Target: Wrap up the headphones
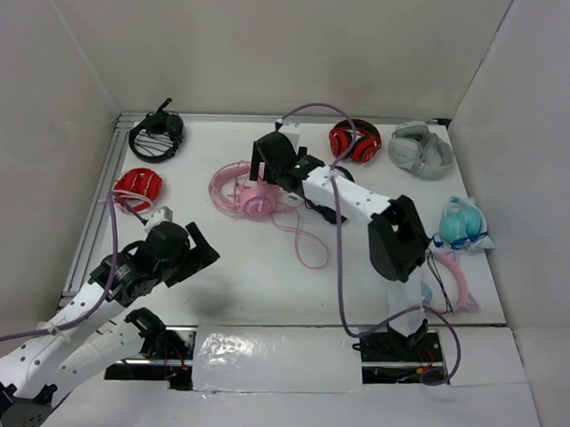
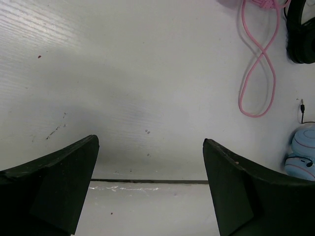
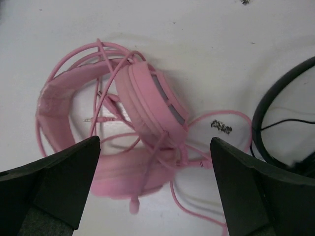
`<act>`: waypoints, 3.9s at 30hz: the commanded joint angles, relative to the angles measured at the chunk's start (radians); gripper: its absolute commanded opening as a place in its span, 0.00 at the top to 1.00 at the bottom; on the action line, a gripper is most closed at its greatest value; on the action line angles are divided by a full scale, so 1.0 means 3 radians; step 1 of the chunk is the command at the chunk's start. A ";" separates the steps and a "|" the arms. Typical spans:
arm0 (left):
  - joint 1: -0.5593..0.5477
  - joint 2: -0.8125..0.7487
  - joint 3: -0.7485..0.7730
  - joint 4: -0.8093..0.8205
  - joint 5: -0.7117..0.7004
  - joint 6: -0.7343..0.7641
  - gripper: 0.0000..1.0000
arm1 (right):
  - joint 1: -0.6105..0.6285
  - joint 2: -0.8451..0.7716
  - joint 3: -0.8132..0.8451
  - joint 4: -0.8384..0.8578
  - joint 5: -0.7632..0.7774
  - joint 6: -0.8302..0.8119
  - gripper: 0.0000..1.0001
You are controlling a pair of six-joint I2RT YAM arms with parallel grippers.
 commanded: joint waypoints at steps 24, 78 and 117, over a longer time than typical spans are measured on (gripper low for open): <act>0.0636 0.0889 0.0602 0.0567 0.0544 0.0783 0.01 | 0.0018 -0.0364 -0.0350 0.0793 -0.0363 -0.1485 1.00; 0.0627 0.1421 0.2522 0.1175 0.0028 0.2434 1.00 | 0.0556 -0.3720 -0.2708 0.1224 -0.0547 -0.1426 0.00; 0.0621 0.1145 0.2955 0.1410 0.1165 0.3089 1.00 | -0.0225 -0.3163 -0.2780 0.2555 -0.0814 -0.1186 1.00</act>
